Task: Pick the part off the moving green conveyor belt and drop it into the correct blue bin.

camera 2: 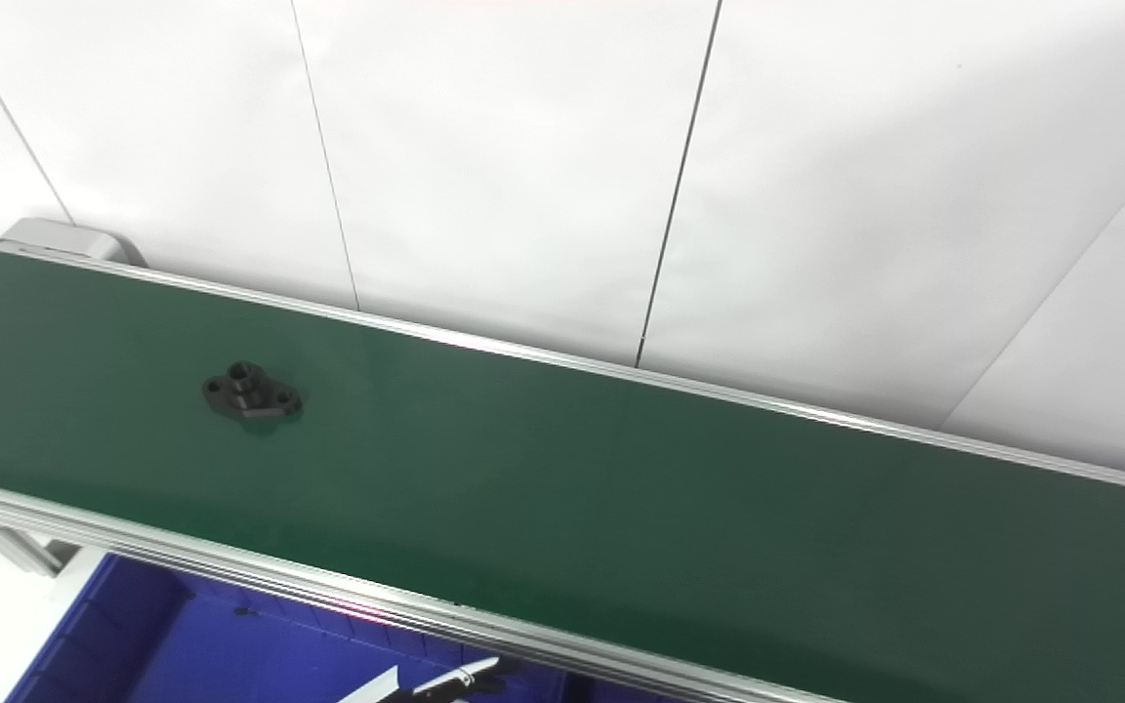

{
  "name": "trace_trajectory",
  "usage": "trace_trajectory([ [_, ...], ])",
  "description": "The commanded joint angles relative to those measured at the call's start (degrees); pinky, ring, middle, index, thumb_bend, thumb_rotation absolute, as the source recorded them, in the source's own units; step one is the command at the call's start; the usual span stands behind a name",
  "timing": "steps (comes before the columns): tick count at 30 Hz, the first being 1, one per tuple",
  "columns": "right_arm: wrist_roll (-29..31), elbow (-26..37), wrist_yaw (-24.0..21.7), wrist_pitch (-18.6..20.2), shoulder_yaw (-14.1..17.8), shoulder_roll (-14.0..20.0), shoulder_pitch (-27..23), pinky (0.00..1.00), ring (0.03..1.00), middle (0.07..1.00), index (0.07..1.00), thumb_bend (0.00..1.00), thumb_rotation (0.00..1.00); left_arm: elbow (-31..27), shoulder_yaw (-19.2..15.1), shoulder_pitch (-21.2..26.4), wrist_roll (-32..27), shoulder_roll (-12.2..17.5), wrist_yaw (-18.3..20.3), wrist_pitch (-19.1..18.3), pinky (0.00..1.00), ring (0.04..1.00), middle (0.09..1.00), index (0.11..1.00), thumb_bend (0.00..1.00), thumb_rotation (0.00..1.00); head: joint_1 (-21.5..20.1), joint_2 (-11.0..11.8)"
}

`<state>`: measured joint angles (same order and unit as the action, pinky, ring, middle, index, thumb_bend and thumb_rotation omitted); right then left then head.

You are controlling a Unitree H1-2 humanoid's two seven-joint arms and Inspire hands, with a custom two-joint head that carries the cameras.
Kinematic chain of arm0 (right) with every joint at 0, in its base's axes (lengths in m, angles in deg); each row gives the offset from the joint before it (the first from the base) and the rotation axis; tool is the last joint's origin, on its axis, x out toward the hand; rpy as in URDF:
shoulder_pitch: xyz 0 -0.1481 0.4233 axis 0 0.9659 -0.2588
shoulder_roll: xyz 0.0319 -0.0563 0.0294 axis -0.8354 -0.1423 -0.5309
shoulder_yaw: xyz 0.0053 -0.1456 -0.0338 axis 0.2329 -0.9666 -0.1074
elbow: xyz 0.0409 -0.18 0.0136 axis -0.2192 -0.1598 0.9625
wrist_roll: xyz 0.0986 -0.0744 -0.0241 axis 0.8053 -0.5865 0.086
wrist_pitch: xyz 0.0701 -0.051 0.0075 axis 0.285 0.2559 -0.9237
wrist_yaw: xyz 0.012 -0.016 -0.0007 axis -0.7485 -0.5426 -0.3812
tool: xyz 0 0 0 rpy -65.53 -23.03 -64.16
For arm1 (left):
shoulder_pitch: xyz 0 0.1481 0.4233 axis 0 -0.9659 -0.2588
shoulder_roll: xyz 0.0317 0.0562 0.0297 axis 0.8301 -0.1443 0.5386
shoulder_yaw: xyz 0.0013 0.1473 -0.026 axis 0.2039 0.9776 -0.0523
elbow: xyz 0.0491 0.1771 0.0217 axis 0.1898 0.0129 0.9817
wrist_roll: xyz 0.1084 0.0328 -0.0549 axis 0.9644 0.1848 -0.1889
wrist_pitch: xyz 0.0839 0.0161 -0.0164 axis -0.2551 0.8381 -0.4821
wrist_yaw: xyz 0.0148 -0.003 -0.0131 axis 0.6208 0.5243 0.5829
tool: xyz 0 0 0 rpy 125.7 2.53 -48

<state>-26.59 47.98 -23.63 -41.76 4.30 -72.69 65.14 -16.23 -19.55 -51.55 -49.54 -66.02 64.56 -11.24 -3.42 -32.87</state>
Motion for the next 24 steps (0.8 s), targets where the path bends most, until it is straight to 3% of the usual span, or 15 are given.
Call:
trace_trajectory([
  [1, 0.21, 1.50, 1.93, -3.58, -0.44, -0.40, 0.30, 0.74, 0.857, 0.924, 0.944, 0.89, 0.38, -2.11, -0.15, -0.03, -0.55, 1.19, -0.38, 2.31, 0.83, 0.943, 0.990, 0.966, 0.88, 0.31, -1.01, -0.33],
  [5, 0.41, 1.68, 2.06, -3.45, -0.85, -0.69, 0.38, 0.79, 0.879, 0.921, 0.932, 0.89, 0.36, -2.89, -0.42, -0.28, -0.31, 1.65, -0.32, 2.31, 0.84, 0.954, 0.999, 0.975, 0.88, 0.32, -2.95, -1.31],
  [15, -0.47, 2.69, 3.16, -3.39, -0.74, -1.77, 0.79, 0.74, 0.845, 0.899, 0.914, 0.91, 0.34, -2.87, -0.86, -0.17, -2.25, 1.82, 1.01, 2.29, 0.88, 0.979, 1.000, 0.999, 0.88, 0.28, -5.76, -2.57],
  [18, 0.90, 4.38, 7.42, -3.65, -2.33, -1.40, 1.31, 0.74, 0.843, 0.882, 0.891, 0.92, 0.33, -2.62, -0.85, -0.18, -2.47, 1.58, 1.00, 2.29, 0.89, 0.983, 1.000, 1.000, 0.88, 0.27, -5.49, -2.78],
  [20, 1.23, 6.52, 10.96, -3.67, -3.69, -0.80, 1.68, 0.66, 0.827, 0.867, 0.873, 0.91, 0.32, -2.64, -0.82, -0.11, -1.90, 1.48, 0.78, 2.25, 0.88, 0.986, 1.000, 1.000, 0.88, 0.27, -5.25, -2.92],
  [24, -0.70, 10.66, 16.26, -3.67, -5.03, 0.55, 1.56, 0.70, 0.787, 0.828, 0.854, 0.91, 0.37, -2.53, -0.93, 0.08, -2.18, 1.16, 0.98, 2.28, 0.89, 0.988, 1.000, 1.000, 0.88, 0.29, -5.56, -3.35],
])
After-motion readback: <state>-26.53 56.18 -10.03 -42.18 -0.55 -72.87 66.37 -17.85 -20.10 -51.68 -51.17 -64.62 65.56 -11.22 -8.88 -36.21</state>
